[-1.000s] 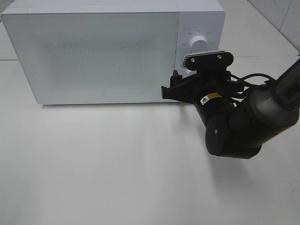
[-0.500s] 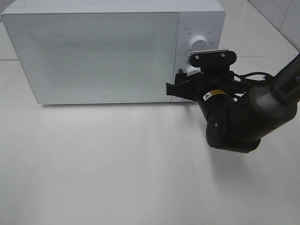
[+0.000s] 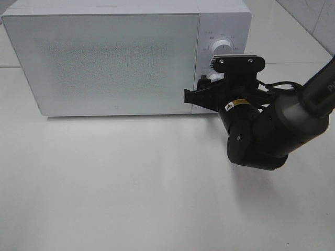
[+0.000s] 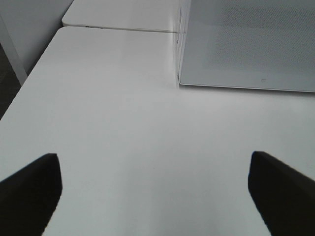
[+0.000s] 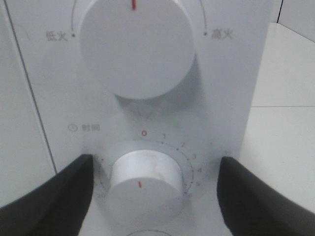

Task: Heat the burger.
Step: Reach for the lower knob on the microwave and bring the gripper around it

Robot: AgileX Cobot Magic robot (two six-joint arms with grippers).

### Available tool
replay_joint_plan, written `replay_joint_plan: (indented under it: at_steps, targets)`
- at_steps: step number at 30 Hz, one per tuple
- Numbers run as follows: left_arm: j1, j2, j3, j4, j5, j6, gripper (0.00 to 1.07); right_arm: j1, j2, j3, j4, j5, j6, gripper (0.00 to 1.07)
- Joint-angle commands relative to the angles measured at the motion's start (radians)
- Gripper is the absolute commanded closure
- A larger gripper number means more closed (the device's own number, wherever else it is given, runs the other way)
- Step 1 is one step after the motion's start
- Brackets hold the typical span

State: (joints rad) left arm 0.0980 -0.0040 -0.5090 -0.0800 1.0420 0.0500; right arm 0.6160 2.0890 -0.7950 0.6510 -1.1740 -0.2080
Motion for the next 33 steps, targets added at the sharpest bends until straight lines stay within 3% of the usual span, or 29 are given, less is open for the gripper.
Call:
replay_joint_plan:
  at_steps: [1,3,6,8,11,13,21,33]
  targets:
    - [0.002,-0.021,0.004,-0.001,-0.004,-0.004,0.09,0.002,-0.002,-0.02,-0.03,-0.023,0.006,0.47]
    - [0.002,-0.021,0.004,-0.001,-0.004,-0.004,0.09,0.002,-0.002,-0.027,-0.039,-0.013,0.006,0.64]
    - [0.002,-0.021,0.004,-0.001,-0.004,-0.004,0.09,0.002,-0.002,-0.032,-0.046,0.002,0.006,0.7]
    - [0.002,-0.021,0.004,-0.001,-0.004,-0.004,0.09,0.002,-0.002,-0.055,-0.075,0.056,0.006,0.92]
    - [0.002,-0.021,0.004,-0.001,-0.004,-0.004,0.09,0.002,-0.002,-0.057,-0.077,0.051,0.006,0.97]
    - [0.002,-0.021,0.004,-0.001,-0.004,-0.004,0.09,0.002,-0.002,-0.057,-0.076,0.036,0.006,1.06]
    - [0.002,-0.021,0.004,-0.001,-0.004,-0.004,0.09,0.002,-0.002,-0.057,-0.114,-0.006,0.17,1.07]
    - [0.002,-0.021,0.004,-0.001,-0.004,-0.004,0.09,0.002,-0.002,-0.057,-0.258,-0.033,0.901,1.07]
